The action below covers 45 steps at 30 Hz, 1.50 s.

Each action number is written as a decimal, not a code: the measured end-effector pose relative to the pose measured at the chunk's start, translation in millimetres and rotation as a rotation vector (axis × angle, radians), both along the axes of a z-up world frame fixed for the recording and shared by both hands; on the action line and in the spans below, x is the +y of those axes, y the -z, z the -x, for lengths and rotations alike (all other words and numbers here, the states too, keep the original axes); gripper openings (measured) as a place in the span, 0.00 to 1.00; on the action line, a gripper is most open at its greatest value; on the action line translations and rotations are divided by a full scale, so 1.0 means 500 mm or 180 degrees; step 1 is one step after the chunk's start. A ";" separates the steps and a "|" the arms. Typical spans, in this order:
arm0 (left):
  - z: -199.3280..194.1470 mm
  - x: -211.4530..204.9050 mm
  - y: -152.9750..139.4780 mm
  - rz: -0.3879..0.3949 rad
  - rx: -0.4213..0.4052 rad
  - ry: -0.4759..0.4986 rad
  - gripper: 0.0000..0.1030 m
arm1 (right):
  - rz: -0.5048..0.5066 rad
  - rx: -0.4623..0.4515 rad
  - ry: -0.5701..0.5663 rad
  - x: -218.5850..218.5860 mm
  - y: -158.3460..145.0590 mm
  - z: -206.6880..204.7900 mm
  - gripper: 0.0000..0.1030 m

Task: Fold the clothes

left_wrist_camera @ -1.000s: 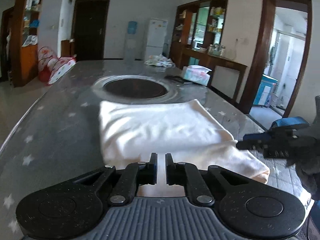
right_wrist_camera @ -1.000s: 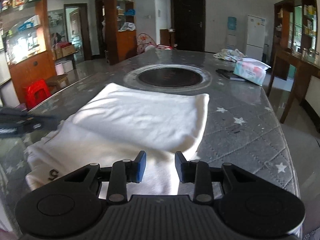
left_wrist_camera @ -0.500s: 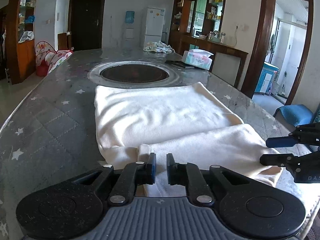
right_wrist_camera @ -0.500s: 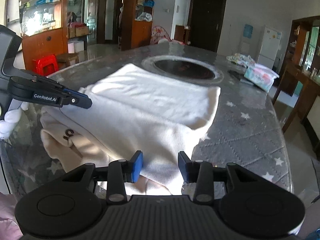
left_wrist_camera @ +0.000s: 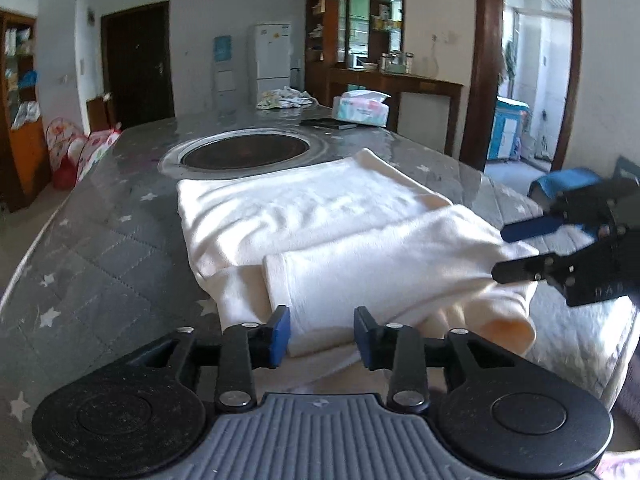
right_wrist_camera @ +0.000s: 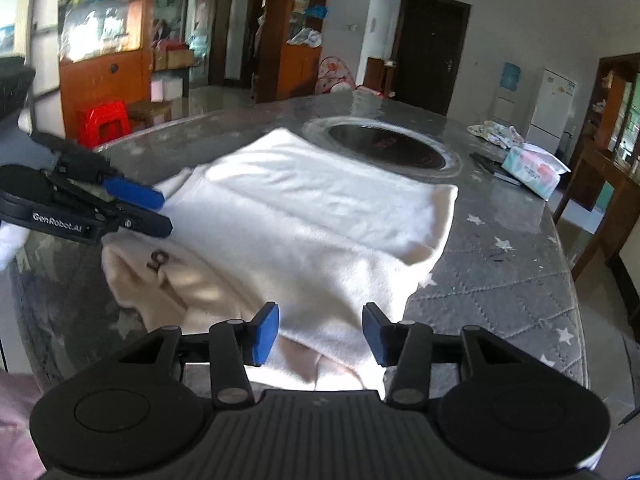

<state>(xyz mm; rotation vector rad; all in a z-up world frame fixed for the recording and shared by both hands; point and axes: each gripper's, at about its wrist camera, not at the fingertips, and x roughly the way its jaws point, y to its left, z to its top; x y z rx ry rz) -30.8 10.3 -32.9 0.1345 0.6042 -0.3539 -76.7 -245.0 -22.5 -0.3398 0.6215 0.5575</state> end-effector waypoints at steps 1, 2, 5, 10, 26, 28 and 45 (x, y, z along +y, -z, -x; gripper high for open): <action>0.004 -0.002 0.002 -0.0057 -0.0021 0.0000 0.41 | 0.0036 0.0013 -0.0005 0.002 0.006 0.000 0.46; 0.010 -0.001 0.001 -0.0080 -0.0035 0.0006 0.41 | 0.0064 0.0019 -0.0014 0.004 0.009 0.002 0.46; 0.032 0.013 -0.005 -0.0098 -0.0062 0.0050 0.41 | 0.0106 -0.0058 -0.0057 0.004 0.001 0.017 0.48; 0.091 0.029 -0.019 -0.0342 -0.0205 0.0339 0.41 | 0.0125 -0.0134 -0.0112 -0.007 -0.019 0.039 0.53; 0.116 -0.067 0.036 -0.0963 -0.0787 0.0898 0.30 | 0.0596 -0.0331 -0.0593 0.024 0.009 0.100 0.67; 0.109 -0.070 0.036 -0.0919 -0.0786 0.0917 0.20 | 0.0630 -0.0389 -0.0630 0.027 0.012 0.104 0.68; 0.026 -0.036 -0.015 -0.0188 -0.0595 0.0669 0.14 | 0.0290 -0.0278 -0.0498 0.047 0.019 0.031 0.27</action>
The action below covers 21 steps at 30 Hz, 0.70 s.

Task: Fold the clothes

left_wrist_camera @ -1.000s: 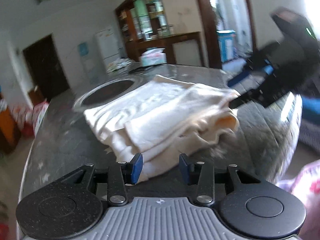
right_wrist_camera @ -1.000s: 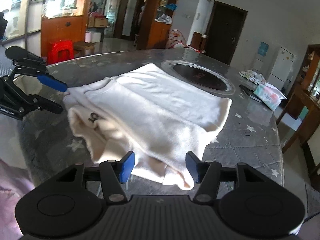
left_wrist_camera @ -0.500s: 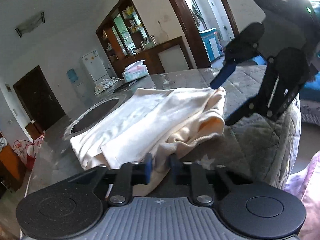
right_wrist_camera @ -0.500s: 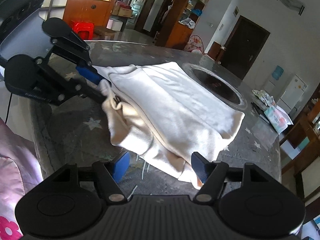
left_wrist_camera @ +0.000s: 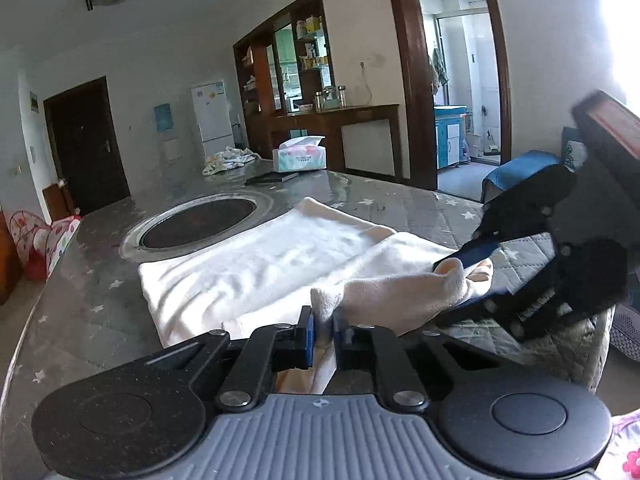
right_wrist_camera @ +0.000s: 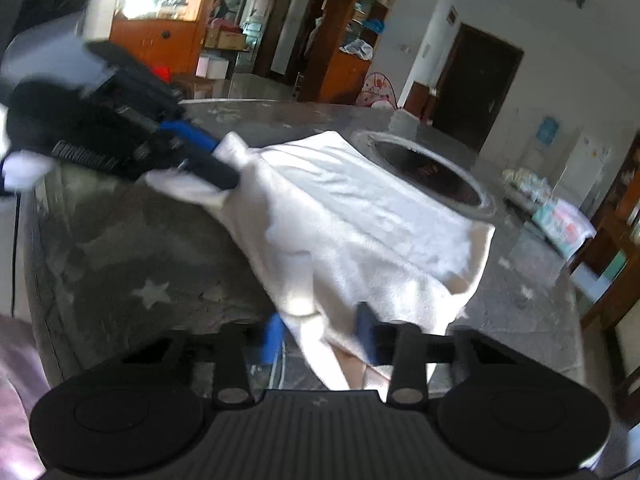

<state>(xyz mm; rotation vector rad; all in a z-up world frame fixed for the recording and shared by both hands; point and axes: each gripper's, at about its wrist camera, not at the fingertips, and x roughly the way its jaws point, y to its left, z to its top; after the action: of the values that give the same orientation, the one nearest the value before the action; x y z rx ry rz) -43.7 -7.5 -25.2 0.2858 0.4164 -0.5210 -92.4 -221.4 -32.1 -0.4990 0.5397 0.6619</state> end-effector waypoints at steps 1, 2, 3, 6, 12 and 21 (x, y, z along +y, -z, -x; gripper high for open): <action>0.007 0.000 0.004 -0.0048 -0.0021 0.0015 0.15 | -0.0073 0.0070 0.0014 -0.004 -0.004 -0.006 0.24; 0.014 0.001 0.008 -0.0097 -0.0041 0.0031 0.17 | -0.0110 0.0099 0.0018 -0.006 -0.008 -0.009 0.21; 0.021 0.001 0.012 -0.0143 -0.0056 0.0039 0.24 | -0.0142 0.0121 0.0023 -0.008 -0.012 -0.011 0.19; 0.040 0.005 0.025 -0.0272 -0.0085 0.0044 0.34 | -0.0221 0.0186 0.0046 -0.014 -0.023 -0.015 0.16; 0.058 0.019 0.052 -0.0472 -0.0103 -0.0001 0.40 | -0.0219 0.0178 0.0066 -0.010 -0.027 -0.011 0.15; 0.052 0.046 0.060 -0.0362 0.0016 0.0044 0.05 | -0.0210 0.0094 0.0062 -0.008 -0.025 0.005 0.09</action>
<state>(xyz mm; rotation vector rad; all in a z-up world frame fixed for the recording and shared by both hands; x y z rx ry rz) -69.7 15.5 -55.2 0.3972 0.4499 -0.5125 -94.9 -225.5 -19.5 -0.4222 0.5481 0.6671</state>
